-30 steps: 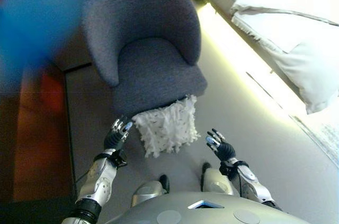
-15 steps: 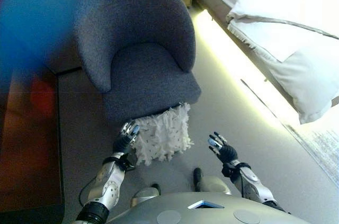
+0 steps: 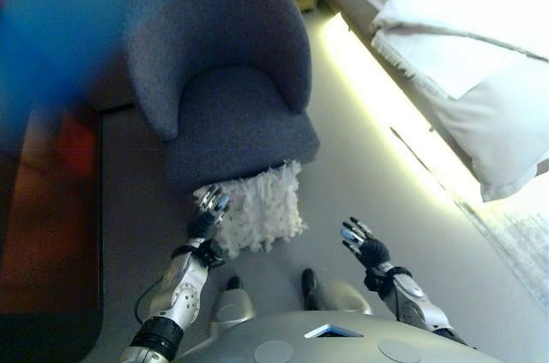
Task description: Pick up the cushion and take it to the sofa
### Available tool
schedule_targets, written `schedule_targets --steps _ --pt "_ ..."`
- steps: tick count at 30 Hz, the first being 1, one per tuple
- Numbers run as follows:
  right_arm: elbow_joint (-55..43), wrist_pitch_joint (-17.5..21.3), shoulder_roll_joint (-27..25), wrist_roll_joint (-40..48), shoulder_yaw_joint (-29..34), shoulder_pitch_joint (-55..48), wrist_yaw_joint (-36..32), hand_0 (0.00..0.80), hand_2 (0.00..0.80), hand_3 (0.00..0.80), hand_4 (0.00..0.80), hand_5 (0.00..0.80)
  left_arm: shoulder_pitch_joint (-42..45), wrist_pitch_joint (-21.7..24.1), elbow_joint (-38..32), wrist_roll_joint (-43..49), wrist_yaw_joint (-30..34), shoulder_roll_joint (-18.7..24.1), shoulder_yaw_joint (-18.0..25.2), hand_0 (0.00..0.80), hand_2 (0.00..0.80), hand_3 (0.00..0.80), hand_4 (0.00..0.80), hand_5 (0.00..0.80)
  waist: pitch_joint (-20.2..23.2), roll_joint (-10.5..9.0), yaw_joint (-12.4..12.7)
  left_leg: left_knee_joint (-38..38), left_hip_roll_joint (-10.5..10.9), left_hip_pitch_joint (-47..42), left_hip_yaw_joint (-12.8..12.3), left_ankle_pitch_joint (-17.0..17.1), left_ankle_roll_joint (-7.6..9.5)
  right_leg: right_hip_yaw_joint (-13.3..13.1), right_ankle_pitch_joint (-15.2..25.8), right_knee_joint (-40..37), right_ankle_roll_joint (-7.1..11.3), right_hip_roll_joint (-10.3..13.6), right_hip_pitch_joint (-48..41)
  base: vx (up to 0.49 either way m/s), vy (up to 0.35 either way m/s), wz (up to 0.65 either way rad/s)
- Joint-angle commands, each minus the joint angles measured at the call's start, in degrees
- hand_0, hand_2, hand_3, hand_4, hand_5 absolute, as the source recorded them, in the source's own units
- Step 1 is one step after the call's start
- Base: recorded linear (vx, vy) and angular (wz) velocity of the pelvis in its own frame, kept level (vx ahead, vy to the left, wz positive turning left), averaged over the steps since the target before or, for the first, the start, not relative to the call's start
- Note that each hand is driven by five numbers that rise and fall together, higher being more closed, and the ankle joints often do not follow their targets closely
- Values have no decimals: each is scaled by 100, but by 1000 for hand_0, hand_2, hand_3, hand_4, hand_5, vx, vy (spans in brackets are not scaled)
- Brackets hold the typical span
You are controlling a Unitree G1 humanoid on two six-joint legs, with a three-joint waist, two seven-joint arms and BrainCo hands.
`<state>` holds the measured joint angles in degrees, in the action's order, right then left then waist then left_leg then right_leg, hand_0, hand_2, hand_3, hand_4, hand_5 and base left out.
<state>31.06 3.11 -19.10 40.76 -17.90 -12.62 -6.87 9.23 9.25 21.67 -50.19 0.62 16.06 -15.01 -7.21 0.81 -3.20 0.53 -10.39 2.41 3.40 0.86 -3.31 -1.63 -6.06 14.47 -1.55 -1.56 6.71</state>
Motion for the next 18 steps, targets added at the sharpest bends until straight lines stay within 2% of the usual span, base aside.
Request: schedule_targets --steps 1,2,6,9,11,14,16,18 --pt "-540 268 56 15 78 -136 -310 0 0 0 0 0 343 184 -416 -93 160 227 266 0 0 0 0 0 195 -195 99 -553 70 499 -11 1170 -143 -83 446 -925 243 442 -957 232 167 -35" --pt "-538 283 65 34 100 -151 -316 0 0 0 0 0 380 171 -358 -106 231 222 291 0 0 0 0 0 214 -149 82 -553 59 444 -131 1100 -154 -21 350 -818 261 491 -959 217 174 -52" --pt "-706 246 70 46 124 -288 -234 0 0 0 0 0 371 179 -308 -187 269 215 244 0 0 0 0 0 266 -75 -4 -462 111 311 -316 1016 -157 35 229 -616 308 601 -940 228 233 -30" --pt "-736 284 115 59 115 -362 -145 0 0 0 0 0 289 257 -283 -181 285 250 130 0 0 0 0 0 298 -60 -37 -265 353 319 -464 820 -11 109 185 -522 413 755 -962 224 295 2" --pt "-722 287 137 60 86 -342 -65 0 0 0 0 0 284 272 -308 -174 257 307 76 0 0 0 0 0 290 -65 -8 -128 518 353 -408 673 93 126 180 -431 471 853 -930 208 302 13" --pt "-745 234 225 95 32 -266 -46 0 0 0 0 0 396 259 -375 -89 185 360 94 0 0 0 0 0 295 -153 98 222 902 425 -342 389 383 113 625 -197 703 1127 -856 201 290 14" --pt "-729 309 258 41 -16 -215 -52 0 0 0 0 0 491 301 -370 19 194 433 114 0 0 0 0 0 290 -178 169 387 1061 446 -335 229 550 130 894 106 707 1301 -740 158 260 12" --pt "-612 370 340 150 17 -105 21 0 0 0 0 0 506 293 -241 243 300 503 213 0 0 0 0 0 285 -182 251 495 1276 422 -363 93 740 196 1393 720 695 1529 -569 150 328 6"
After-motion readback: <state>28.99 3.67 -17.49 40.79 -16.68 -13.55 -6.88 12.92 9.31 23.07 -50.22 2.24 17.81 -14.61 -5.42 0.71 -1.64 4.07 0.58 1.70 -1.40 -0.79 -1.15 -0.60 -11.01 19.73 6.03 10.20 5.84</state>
